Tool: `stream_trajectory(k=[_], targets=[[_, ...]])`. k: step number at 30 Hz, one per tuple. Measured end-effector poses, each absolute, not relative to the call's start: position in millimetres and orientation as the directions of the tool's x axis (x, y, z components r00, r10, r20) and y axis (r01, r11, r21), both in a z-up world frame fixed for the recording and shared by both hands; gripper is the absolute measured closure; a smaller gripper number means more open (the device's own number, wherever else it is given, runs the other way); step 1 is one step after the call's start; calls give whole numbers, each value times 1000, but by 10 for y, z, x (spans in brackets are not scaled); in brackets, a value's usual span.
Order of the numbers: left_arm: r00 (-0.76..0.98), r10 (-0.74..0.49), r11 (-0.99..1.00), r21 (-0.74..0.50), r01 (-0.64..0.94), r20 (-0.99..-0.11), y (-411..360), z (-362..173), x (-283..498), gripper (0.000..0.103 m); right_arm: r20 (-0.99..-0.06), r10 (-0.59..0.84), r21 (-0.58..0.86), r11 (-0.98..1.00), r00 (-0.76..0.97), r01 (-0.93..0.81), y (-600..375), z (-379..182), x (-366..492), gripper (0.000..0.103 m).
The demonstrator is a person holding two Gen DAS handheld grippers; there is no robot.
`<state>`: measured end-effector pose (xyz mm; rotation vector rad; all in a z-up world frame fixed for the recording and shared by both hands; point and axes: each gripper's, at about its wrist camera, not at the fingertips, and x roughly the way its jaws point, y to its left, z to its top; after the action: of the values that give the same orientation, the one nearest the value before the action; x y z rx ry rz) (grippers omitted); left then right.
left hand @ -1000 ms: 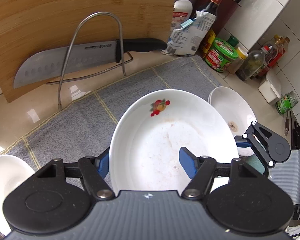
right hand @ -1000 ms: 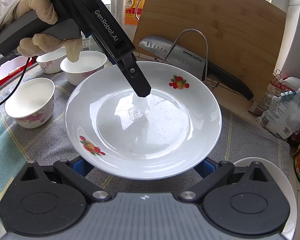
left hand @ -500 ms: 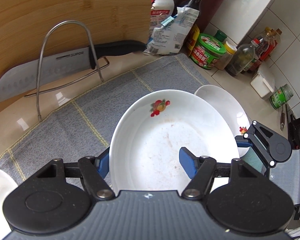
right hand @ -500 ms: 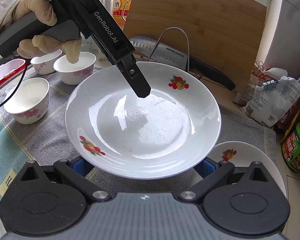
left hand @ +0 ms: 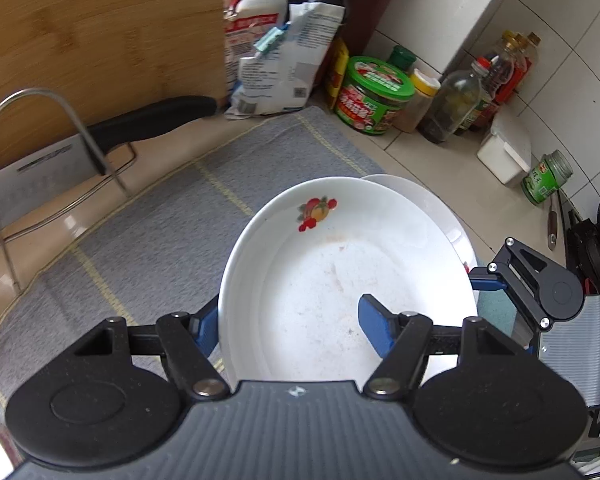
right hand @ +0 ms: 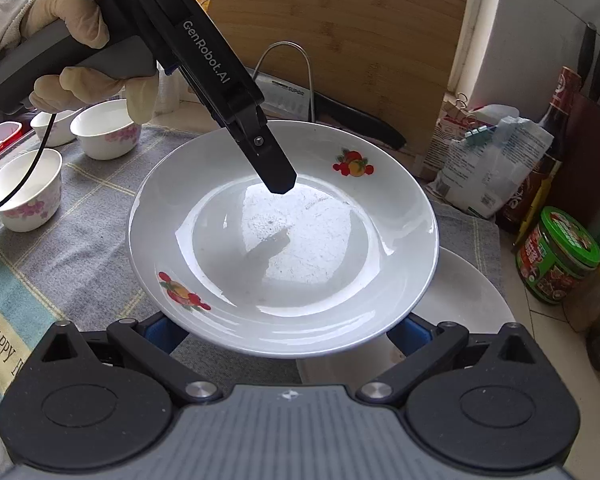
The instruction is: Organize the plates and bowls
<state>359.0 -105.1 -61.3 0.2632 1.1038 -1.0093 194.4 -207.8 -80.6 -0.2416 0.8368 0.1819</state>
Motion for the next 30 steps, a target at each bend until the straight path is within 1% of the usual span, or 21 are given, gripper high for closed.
stream_trajectory(k=[13, 30], targets=[[24, -548, 487, -295, 822, -836, -1586, -711, 3521, 34, -754, -2, -147, 975, 657, -166, -2456, -797, 1772, 0], [-3, -523, 460, -285, 841, -852, -1918, -865, 3521, 34, -766, -29, -135, 984, 642, -118, -2673, -871, 1753, 0]])
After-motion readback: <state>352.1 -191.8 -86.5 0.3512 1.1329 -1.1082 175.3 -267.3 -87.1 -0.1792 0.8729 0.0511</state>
